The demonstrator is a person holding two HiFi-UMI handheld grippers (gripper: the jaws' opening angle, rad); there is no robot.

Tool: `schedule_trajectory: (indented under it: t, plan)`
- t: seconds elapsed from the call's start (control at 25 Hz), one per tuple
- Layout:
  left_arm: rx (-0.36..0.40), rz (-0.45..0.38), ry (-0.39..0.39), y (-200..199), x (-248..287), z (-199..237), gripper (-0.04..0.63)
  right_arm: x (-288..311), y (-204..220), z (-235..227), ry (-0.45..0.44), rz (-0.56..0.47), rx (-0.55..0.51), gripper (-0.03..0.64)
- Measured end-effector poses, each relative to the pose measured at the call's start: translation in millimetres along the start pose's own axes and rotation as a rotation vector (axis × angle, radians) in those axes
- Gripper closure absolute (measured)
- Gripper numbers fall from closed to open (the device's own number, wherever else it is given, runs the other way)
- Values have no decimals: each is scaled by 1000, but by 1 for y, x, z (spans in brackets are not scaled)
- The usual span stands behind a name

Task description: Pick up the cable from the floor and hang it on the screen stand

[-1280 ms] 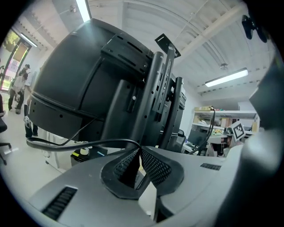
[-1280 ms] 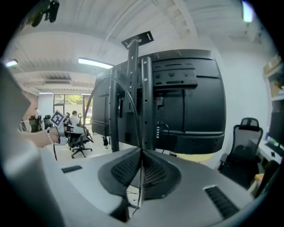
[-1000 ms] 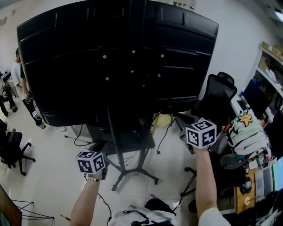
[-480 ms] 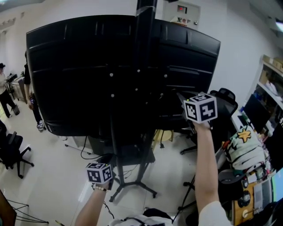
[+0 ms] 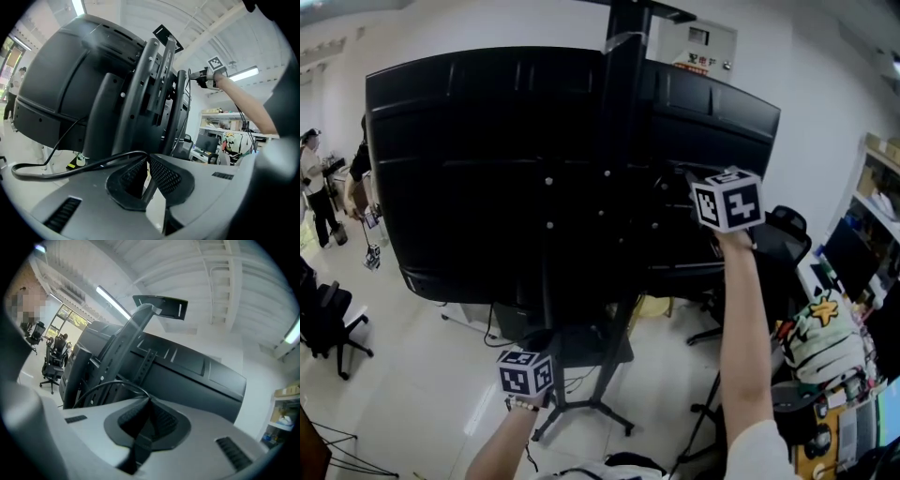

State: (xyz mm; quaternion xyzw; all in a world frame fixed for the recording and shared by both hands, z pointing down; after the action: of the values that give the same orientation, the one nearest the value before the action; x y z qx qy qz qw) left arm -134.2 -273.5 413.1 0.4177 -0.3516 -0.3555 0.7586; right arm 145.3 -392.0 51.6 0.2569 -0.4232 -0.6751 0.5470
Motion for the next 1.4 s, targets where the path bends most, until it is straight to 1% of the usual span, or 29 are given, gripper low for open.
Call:
schedule_trajectory:
  t: [0.16, 0.36, 0.52, 0.64, 0.8, 1.0, 1.24, 1.32, 1.4]
  plan:
    - [-8, -30, -20, -11, 5, 7, 580, 13, -18, -7, 16, -4, -39, 594]
    - [-15, -44, -36, -17, 9, 14, 580, 30, -32, -16, 15, -6, -55, 594]
    - [-17, -54, -57, -18, 14, 19, 580, 45, -33, -19, 12, -10, -77, 592]
    - [-30, -56, -75, -16, 18, 25, 580, 54, -33, -19, 14, -4, -116, 592]
    - [-37, -51, -84, -13, 22, 28, 580, 65, -28, -21, 38, 44, -169, 591]
    - [-38, -32, -71, -7, 27, 24, 580, 66, -12, -27, 68, 111, -203, 591]
    - [-43, -15, -44, 2, 35, 19, 569, 50, -2, -24, 59, 107, -211, 591]
    - [-36, 9, -22, 8, 38, 14, 561, 45, 6, -20, 55, 106, -202, 589]
    - [-21, 51, 1, 17, 41, 8, 552, 40, 14, -17, 54, 104, -192, 584]
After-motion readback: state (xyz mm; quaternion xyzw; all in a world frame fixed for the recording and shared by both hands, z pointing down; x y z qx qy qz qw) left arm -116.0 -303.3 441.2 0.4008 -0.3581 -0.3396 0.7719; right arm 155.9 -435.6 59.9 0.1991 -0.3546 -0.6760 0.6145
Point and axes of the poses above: the fingertips, and each gripper's own axes: x forward along the fingers, z to its left, y out of its underside, the point moved 6 cm from there along -x, backward along the fingers, and after that the axes turned 6 degrees about -x, right-handed, at the moved point
